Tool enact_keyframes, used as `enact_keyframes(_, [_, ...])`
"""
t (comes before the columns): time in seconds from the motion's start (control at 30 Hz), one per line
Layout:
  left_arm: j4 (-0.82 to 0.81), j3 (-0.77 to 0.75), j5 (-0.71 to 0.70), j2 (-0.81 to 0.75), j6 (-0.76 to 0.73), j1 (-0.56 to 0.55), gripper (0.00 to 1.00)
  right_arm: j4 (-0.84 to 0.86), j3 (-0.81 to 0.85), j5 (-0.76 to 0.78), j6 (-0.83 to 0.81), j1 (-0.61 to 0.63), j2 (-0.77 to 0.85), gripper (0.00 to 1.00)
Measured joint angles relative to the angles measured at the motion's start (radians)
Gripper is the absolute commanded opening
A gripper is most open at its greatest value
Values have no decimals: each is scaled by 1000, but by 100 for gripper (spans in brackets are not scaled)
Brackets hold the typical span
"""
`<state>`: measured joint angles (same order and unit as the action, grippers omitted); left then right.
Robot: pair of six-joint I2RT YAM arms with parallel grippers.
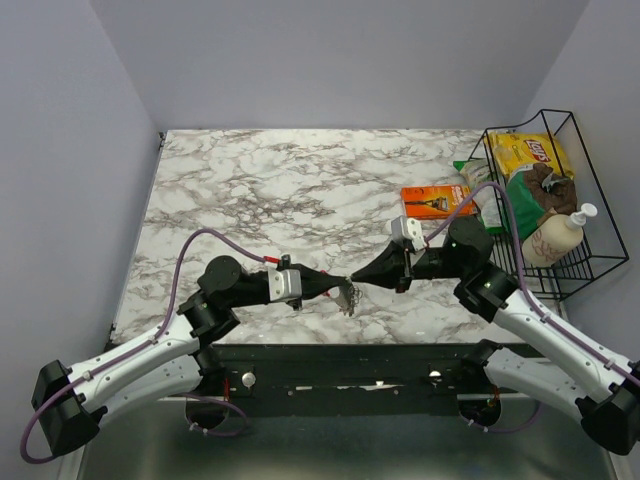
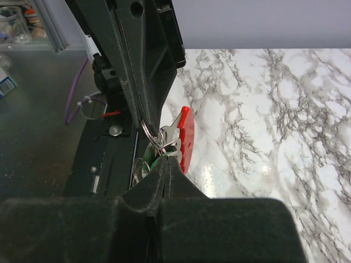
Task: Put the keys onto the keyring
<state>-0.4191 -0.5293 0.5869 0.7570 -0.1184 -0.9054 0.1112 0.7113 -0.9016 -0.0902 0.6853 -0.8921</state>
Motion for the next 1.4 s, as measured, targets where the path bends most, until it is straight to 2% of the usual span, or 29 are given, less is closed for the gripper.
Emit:
enact_keyframes(0.47, [-50, 0, 34, 51, 46, 0, 0, 1, 0, -37, 0, -2, -41, 0])
enact_keyframes(0.57, [-65, 0, 40, 63, 60, 0, 0, 6, 0, -43, 0, -6, -47, 3])
enact_keyframes(0.6, [-69, 0, 42, 66, 61, 0, 0, 9, 0, -45, 1, -6, -49, 6])
enact_keyframes(0.7, [-73, 0, 42, 66, 64, 0, 0, 17, 0, -45, 6, -6, -49, 23])
enact_keyframes(0.73, [-74, 0, 43, 66, 64, 0, 0, 17, 0, -43, 8, -6, -47, 33])
enact_keyframes(0.8, [-74, 0, 40, 60, 62, 0, 0, 18, -8, -19, 12, -6, -29, 44])
enact_keyframes(0.83, [-72, 1, 34, 54, 60, 0, 0, 19, -16, 3, 18, -6, -15, 51])
enact_keyframes(0.93, [-71, 5, 10, 31, 51, 0, 0, 19, -53, 97, 29, -6, 38, 64])
enact_keyframes(1.13, [-66, 20, -72, 15, 20, 0, 0, 16, -119, 293, 54, -6, 128, 78])
enact_keyframes(1.2, [-65, 21, -100, 27, 11, 0, 0, 15, -130, 351, 64, -6, 141, 80])
enact_keyframes(1.4, [-80, 17, -218, 173, -45, 5, 0, 15, -148, 520, 100, -6, 153, 85])
